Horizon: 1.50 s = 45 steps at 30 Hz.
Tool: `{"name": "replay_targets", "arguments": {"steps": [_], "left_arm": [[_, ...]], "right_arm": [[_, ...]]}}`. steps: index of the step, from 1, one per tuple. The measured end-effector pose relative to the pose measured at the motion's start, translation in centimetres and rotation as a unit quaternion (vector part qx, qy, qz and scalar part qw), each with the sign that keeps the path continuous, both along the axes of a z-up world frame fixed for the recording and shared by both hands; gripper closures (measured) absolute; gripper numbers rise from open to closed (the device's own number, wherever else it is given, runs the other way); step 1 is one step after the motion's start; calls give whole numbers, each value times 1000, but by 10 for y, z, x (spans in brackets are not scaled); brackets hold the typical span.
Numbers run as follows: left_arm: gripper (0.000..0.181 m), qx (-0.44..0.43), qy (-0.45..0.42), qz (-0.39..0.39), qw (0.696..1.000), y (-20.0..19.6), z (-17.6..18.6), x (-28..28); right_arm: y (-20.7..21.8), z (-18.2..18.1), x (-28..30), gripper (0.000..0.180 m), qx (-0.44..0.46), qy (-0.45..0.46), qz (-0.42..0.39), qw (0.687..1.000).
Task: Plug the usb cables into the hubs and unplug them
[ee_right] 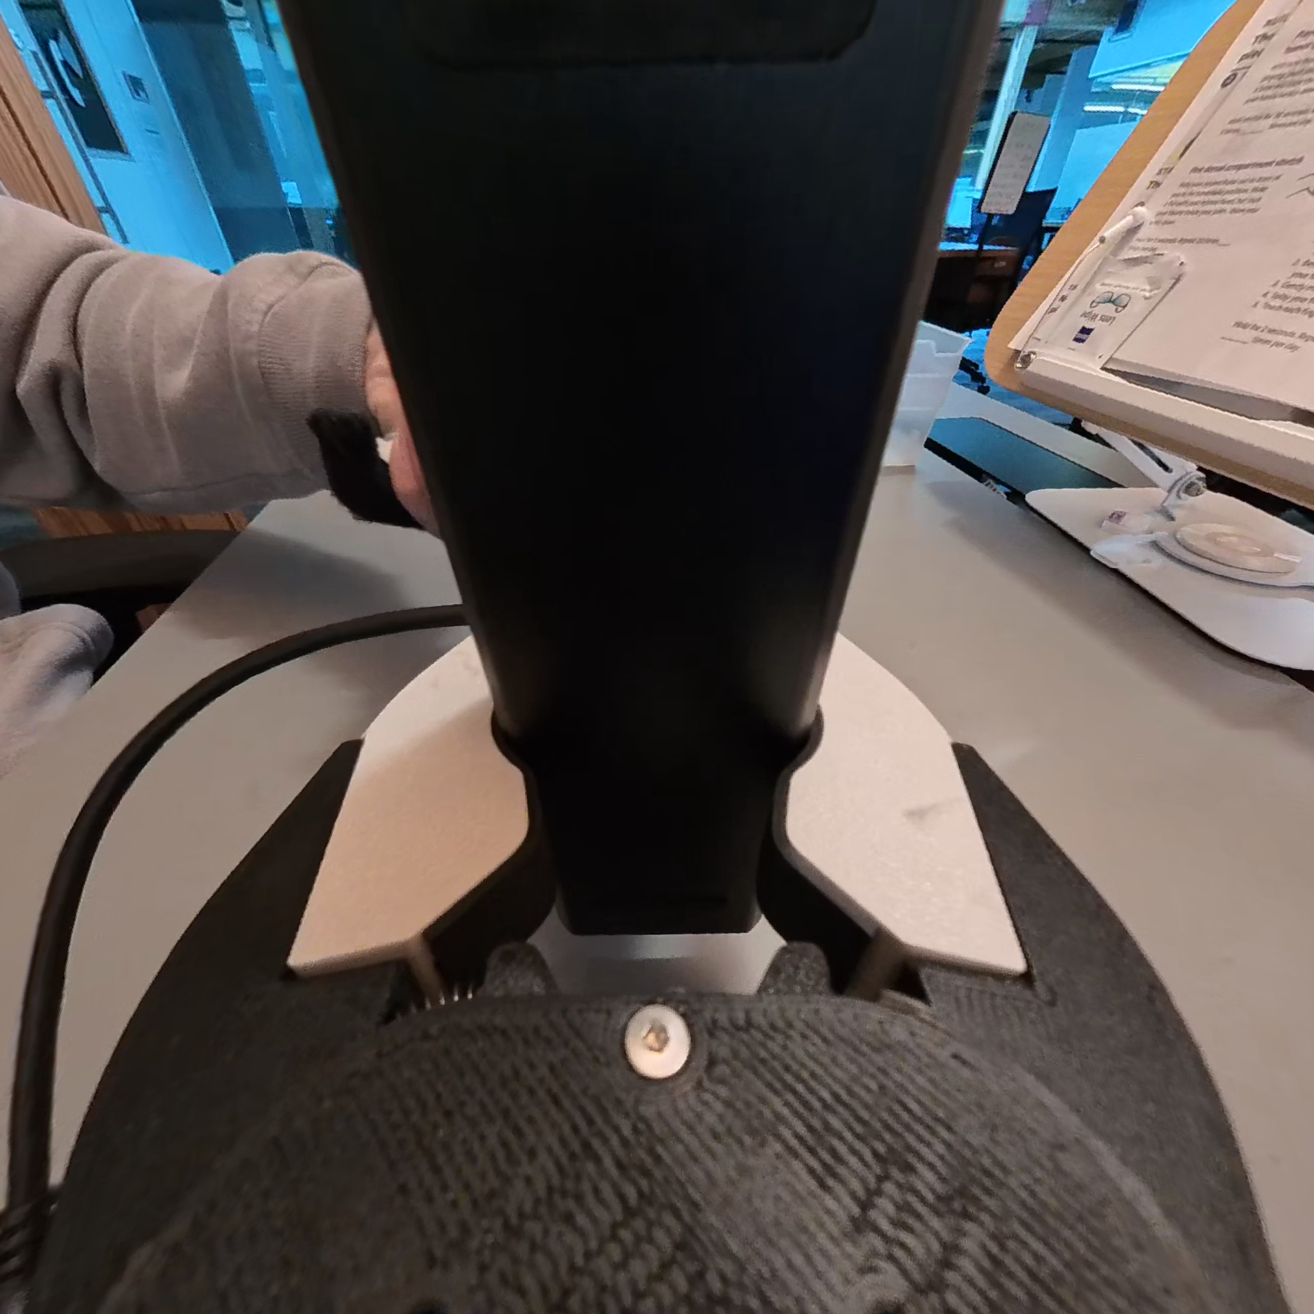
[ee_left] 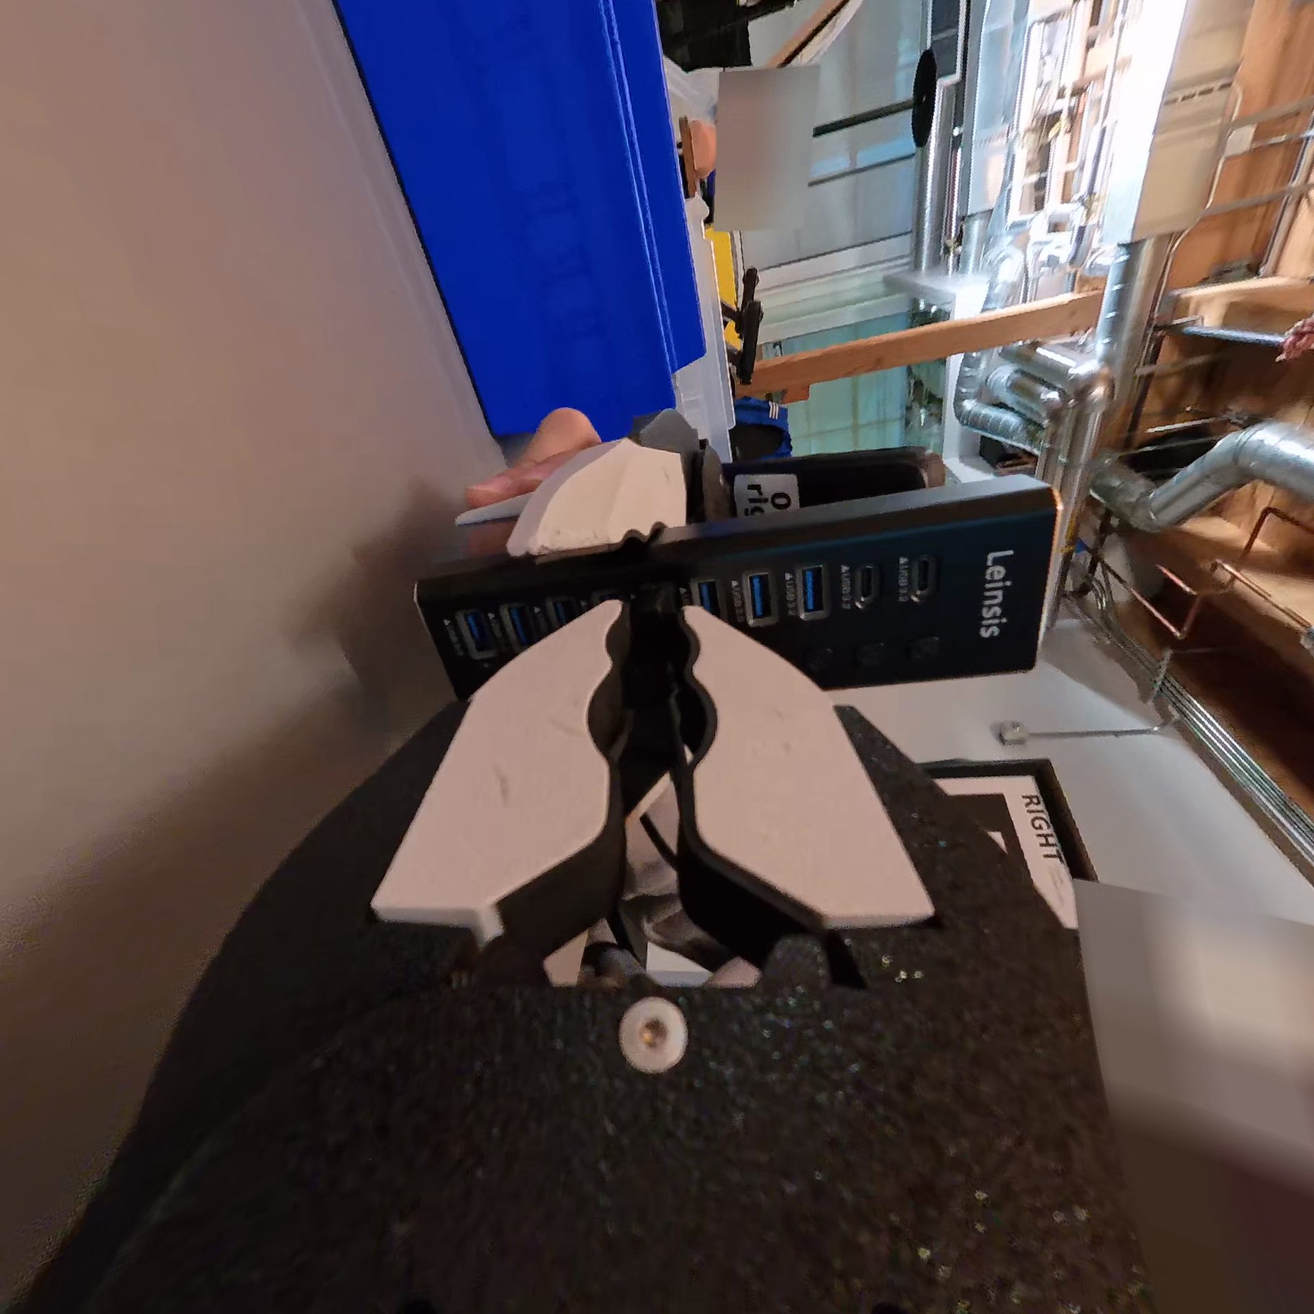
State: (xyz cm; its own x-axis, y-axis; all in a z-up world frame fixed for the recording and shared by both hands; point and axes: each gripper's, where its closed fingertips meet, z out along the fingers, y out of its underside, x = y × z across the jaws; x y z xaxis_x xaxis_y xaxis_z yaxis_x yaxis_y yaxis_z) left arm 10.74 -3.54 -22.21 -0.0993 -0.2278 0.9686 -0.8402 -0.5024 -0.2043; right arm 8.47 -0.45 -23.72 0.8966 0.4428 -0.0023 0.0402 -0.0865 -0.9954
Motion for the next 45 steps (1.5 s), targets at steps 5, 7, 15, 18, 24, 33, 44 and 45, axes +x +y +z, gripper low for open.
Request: {"name": "replay_targets", "arguments": {"steps": [5,7,15,18,24,33,44,45], "left_arm": [[170,-3,0,37,999,1,1,5],[170,7,-9,52,999,0,2,5],[170,3,-10,64,998,1,0,4],[170,23,-15,63,998,3,-2,3],[169,45,-19,66,997,3,-3,7],[160,126,-28,46,991,21,-8,-9],[171,99,1,5,995,14,-7,-13],[170,92,5,-2,996,12,-7,-14]], "right_arm": [[1,1,3,107,0,9,-7,1000],[-1,3,4,107,7,13,-6,1000],[2,-2,2,107,-6,-3,-11,1000],[5,-6,0,107,-22,-11,-11,1000],[4,-5,2,107,-19,-3,-13,1000],[4,-8,-3,107,-21,-26,-9,999],[5,-10,-5,107,-27,-32,-4,999],[5,-10,-5,107,-27,-32,-4,999]]}}
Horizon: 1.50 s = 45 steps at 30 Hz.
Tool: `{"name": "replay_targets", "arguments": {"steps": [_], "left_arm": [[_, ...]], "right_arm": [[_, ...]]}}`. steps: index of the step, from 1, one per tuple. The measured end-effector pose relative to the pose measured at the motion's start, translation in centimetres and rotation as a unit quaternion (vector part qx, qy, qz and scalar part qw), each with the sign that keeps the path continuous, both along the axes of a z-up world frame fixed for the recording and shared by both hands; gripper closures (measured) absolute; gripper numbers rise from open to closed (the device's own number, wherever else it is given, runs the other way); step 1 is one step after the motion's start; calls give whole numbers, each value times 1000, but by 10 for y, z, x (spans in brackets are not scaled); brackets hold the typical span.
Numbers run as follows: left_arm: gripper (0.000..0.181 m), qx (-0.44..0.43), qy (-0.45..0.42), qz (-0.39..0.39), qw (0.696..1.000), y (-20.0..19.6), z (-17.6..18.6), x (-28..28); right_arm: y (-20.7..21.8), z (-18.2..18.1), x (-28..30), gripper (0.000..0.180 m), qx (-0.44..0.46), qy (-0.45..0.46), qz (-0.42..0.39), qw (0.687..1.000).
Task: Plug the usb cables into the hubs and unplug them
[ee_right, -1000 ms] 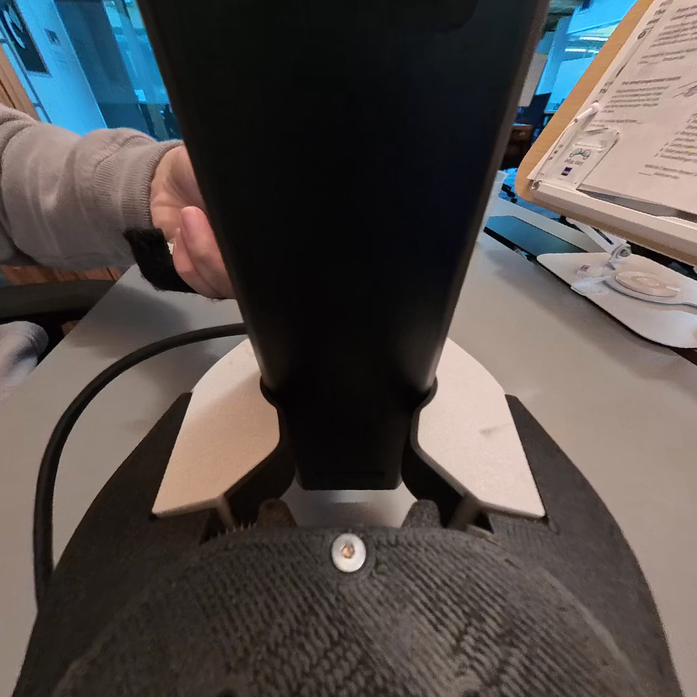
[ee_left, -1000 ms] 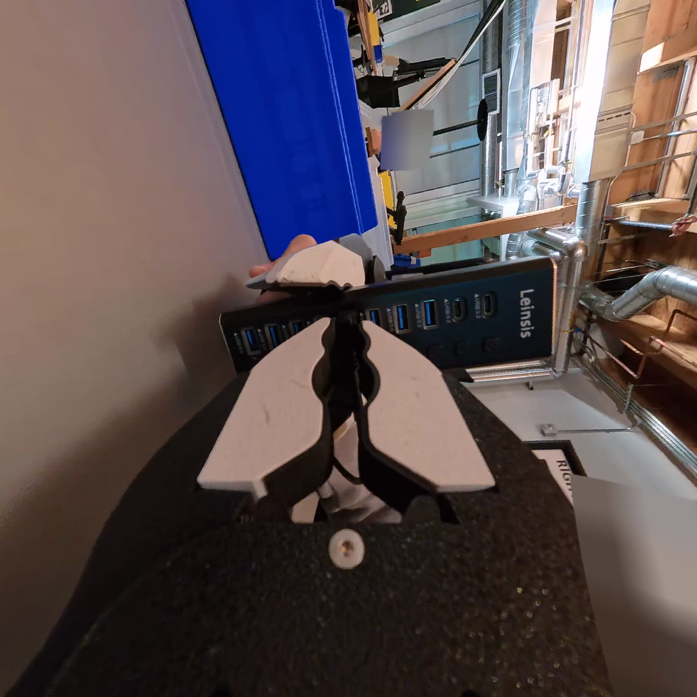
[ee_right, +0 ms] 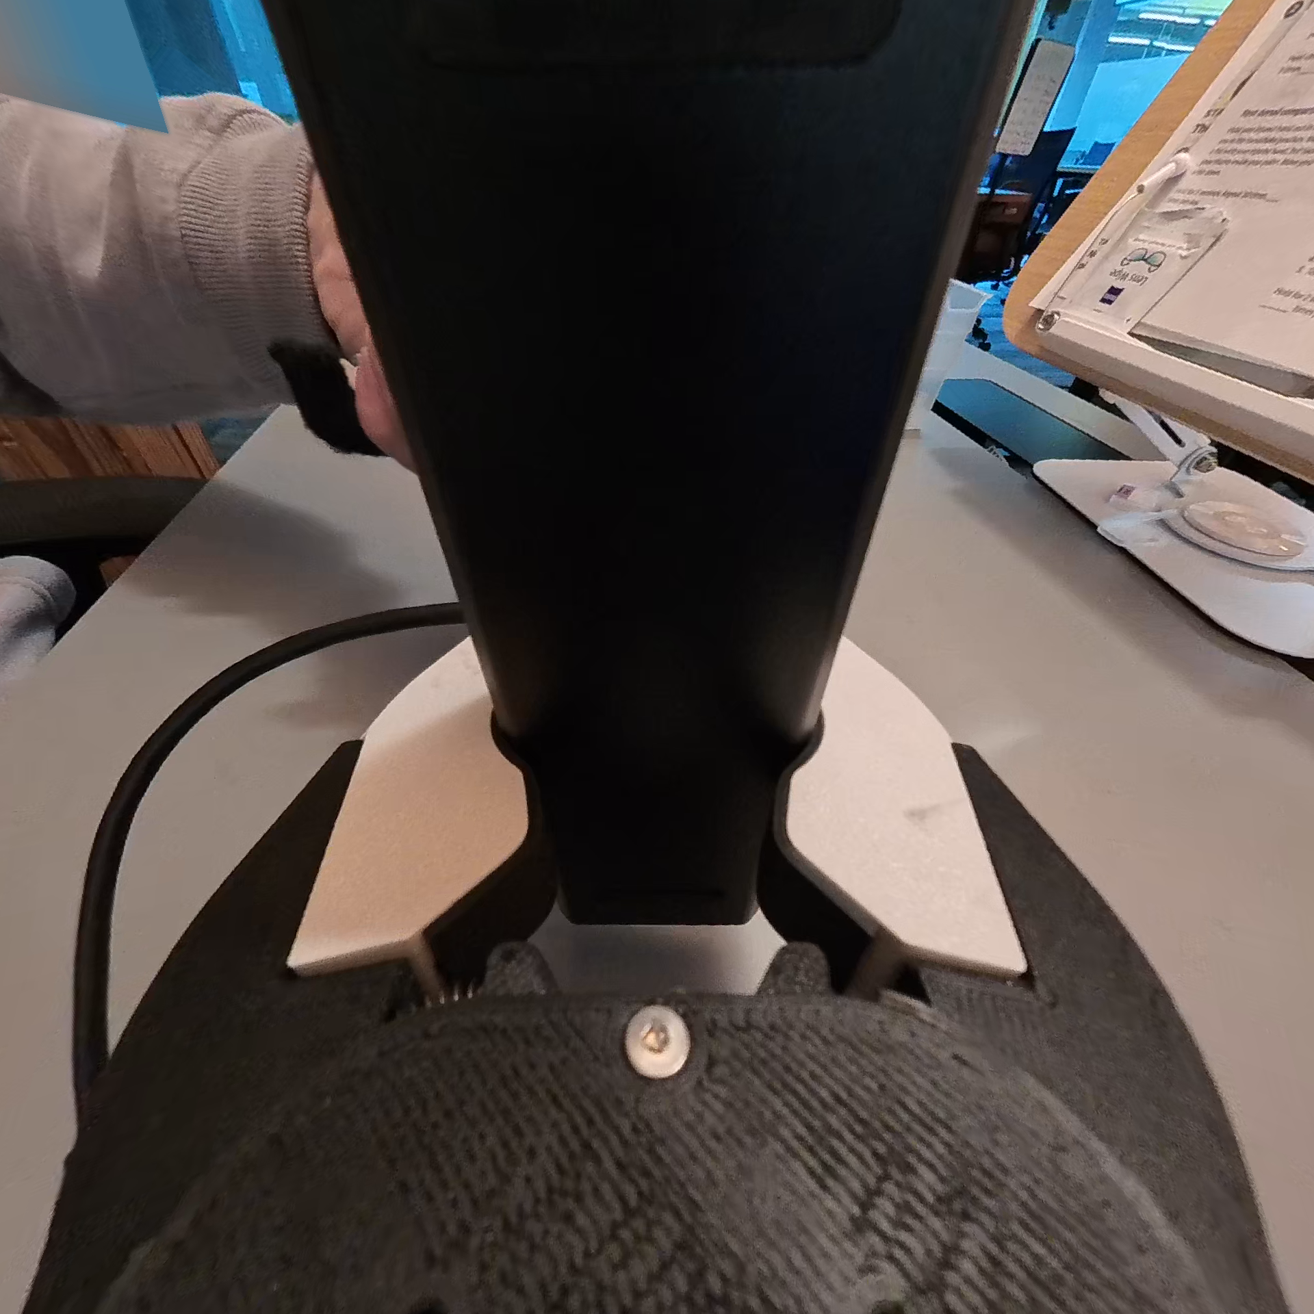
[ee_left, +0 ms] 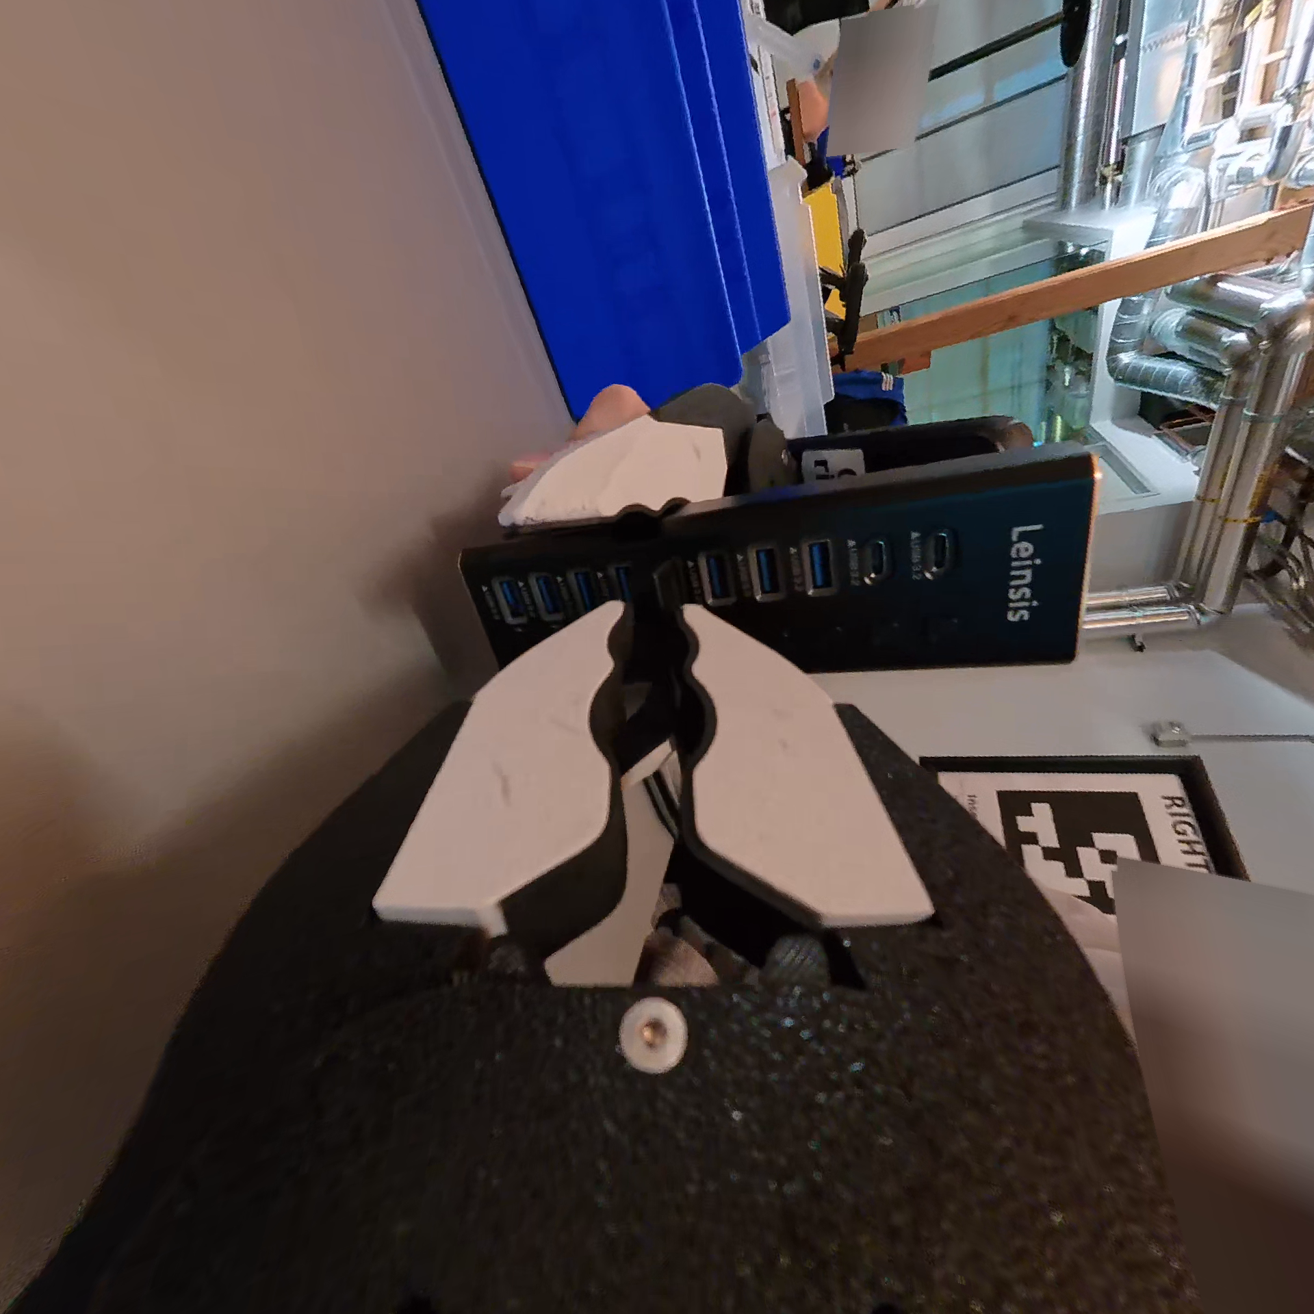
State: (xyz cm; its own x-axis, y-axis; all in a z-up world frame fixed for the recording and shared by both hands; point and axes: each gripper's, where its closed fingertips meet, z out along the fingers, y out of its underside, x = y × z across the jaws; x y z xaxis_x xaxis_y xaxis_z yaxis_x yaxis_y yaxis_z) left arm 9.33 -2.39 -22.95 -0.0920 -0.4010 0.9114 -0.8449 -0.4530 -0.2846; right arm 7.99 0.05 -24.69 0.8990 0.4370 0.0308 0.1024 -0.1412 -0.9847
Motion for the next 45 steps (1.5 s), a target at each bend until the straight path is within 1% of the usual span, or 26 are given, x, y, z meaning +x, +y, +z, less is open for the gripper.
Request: {"name": "replay_targets", "arguments": {"steps": [3,6,10,14,20,27,31,32,34,37,39,42,45], "left_arm": [[170,-22,10,-10,1000,-8,-2,-1],[171,-30,-4,-8,1000,-9,0,1],[170,-44,5,-12,999,-8,0,0],[171,-44,1,-1,999,-2,2,0],[172,-37,-4,-6,999,-1,0,-2],[172,16,-5,-15,1000,-1,-4,-4],[172,16,-5,-35,999,-1,-6,-5],[172,26,-4,-46,999,-1,-7,-6],[172,44,-10,-42,998,0,-8,-5],[171,19,-48,-39,998,-4,-2,-3],[170,18,-80,-45,996,-4,-1,-4],[167,90,-150,-53,983,0,-5,-9],[170,185,-239,-50,952,11,2,-15]], "right_arm": [[0,0,0,107,-2,1,-1,1000],[-1,2,2,107,5,11,-2,1000],[0,1,1,107,2,9,1,1000],[-1,1,1,107,1,11,5,1000],[0,0,0,107,-3,5,4,1000],[1,-5,-4,107,-22,3,17,1000],[1,-8,-7,107,-33,-2,29,999],[2,-10,-8,107,-37,-8,29,999],[3,-9,-5,107,-35,-7,18,999],[0,-2,-3,107,-13,10,20,1000],[-1,-3,-5,107,-17,11,29,999],[-1,-7,-10,107,-26,-4,39,999],[-4,-4,-12,107,-16,-4,47,999]]}}
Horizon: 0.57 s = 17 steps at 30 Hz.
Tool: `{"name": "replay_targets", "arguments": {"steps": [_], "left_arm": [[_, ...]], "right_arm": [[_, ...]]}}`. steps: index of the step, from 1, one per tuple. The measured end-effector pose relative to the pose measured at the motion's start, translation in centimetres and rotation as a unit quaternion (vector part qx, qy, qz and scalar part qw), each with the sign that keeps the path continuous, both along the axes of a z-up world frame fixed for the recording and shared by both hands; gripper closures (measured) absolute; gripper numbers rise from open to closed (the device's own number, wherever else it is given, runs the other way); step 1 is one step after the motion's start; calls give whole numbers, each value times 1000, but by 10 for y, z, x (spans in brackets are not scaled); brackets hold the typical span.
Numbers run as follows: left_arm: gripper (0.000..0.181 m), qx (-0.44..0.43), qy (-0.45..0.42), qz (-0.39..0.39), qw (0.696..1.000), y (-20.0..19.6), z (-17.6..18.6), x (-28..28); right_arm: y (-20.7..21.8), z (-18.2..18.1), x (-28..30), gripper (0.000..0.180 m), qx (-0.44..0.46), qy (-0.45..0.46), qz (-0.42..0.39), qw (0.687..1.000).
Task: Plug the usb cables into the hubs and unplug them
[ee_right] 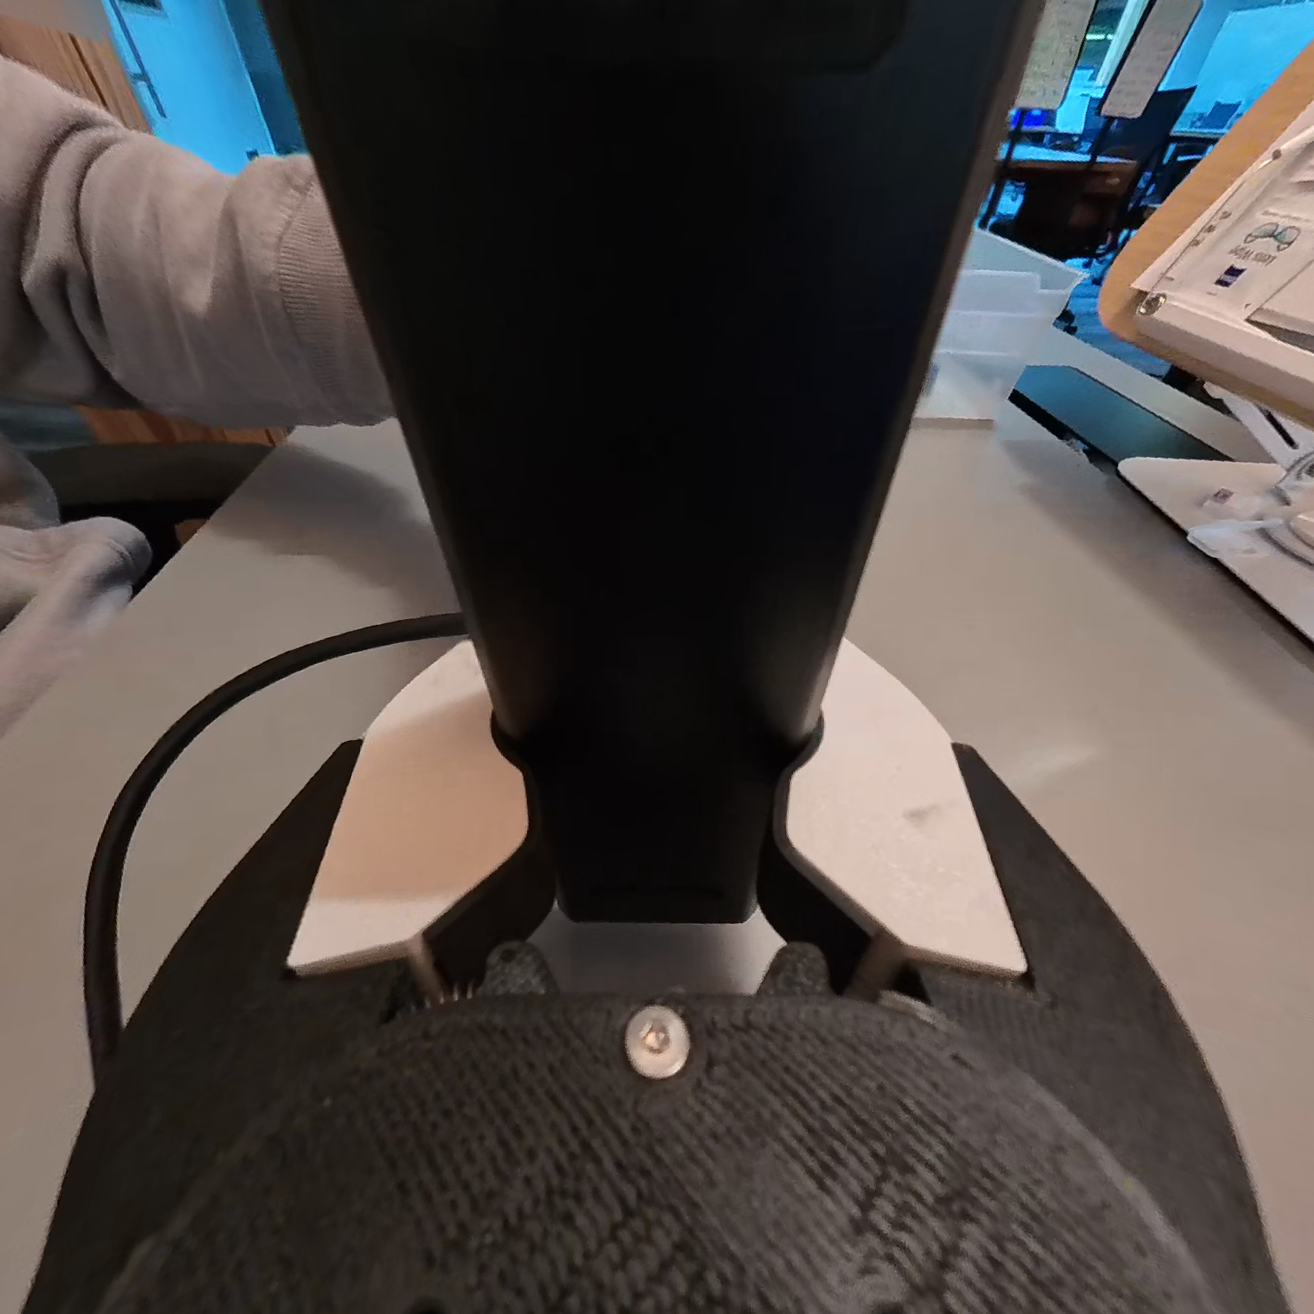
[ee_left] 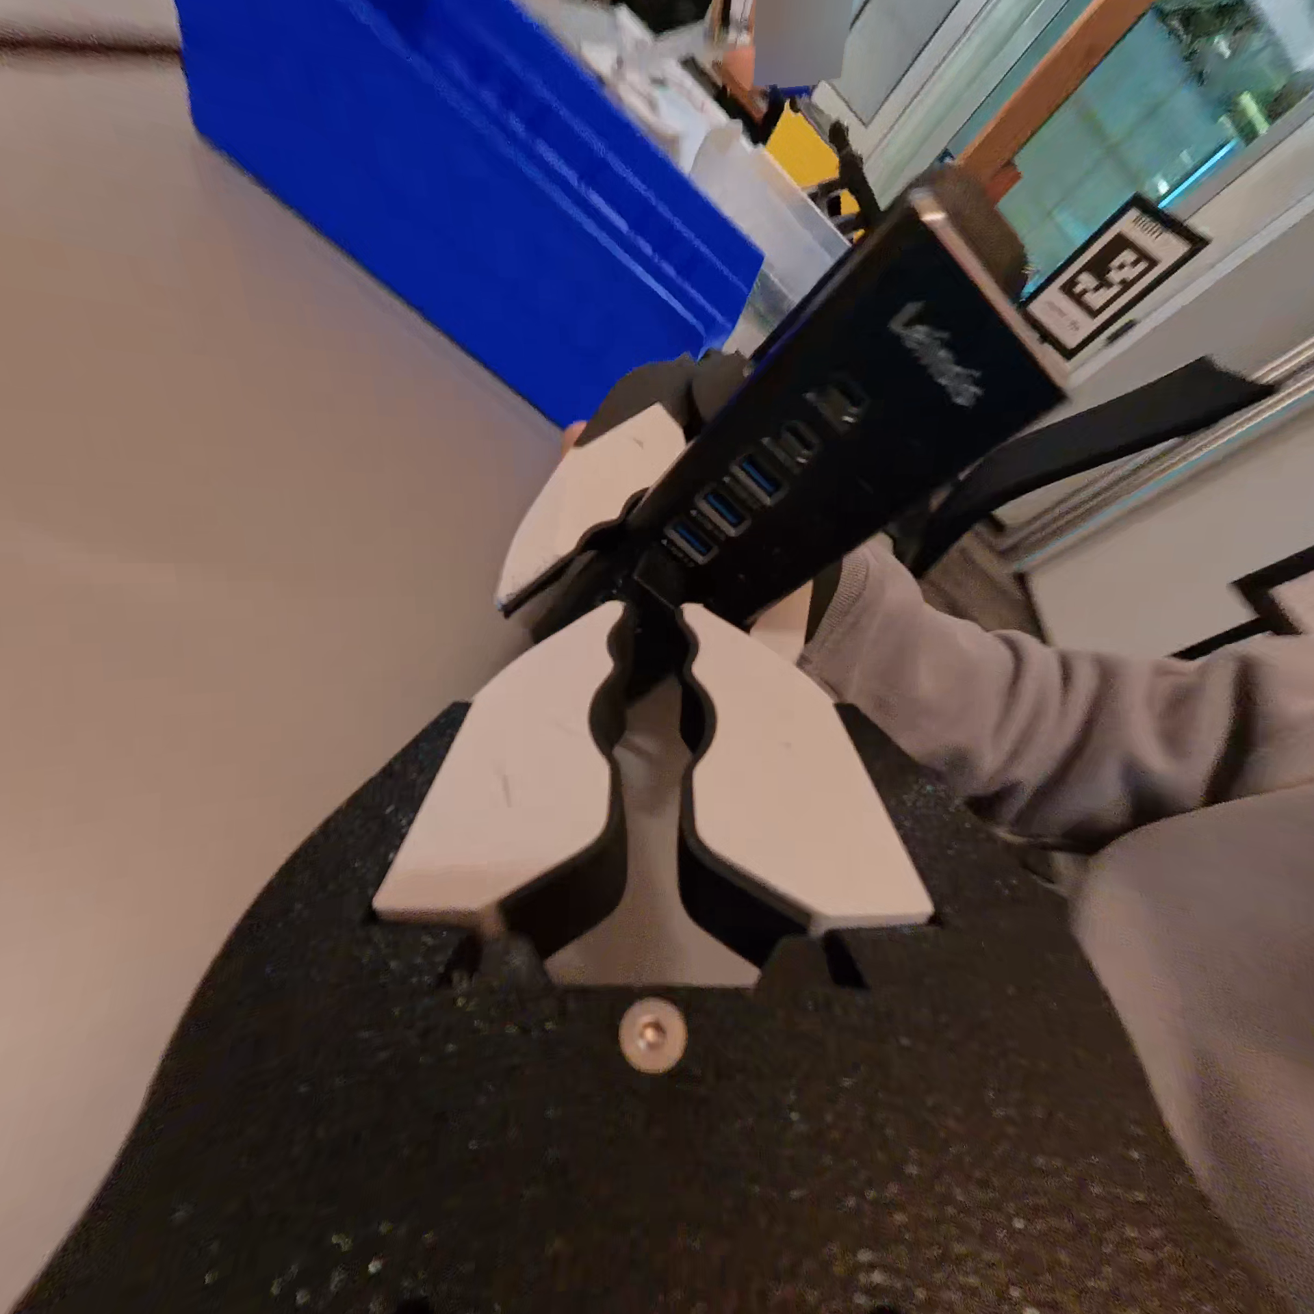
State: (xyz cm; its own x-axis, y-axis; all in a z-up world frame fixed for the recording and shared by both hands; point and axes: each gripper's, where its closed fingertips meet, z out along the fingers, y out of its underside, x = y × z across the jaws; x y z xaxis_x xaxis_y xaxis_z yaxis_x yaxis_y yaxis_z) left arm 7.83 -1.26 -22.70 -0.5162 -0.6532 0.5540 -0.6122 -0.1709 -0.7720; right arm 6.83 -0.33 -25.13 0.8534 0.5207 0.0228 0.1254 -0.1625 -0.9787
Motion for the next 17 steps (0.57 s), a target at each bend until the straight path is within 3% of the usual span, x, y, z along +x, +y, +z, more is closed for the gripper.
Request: {"name": "replay_targets", "arguments": {"steps": [4,10,13,17], "left_arm": [[161,29,-104,38,993,25,34,-17],[152,138,-125,140,972,98,40,-62],[151,201,-125,219,947,156,56,-92],[158,298,-102,349,882,263,88,-135]], "right_arm": [[-4,9,5,107,23,33,3,999],[-5,14,10,107,33,52,-7,998],[-4,14,12,107,33,55,-11,998],[-4,16,17,107,35,69,-21,997]]}}
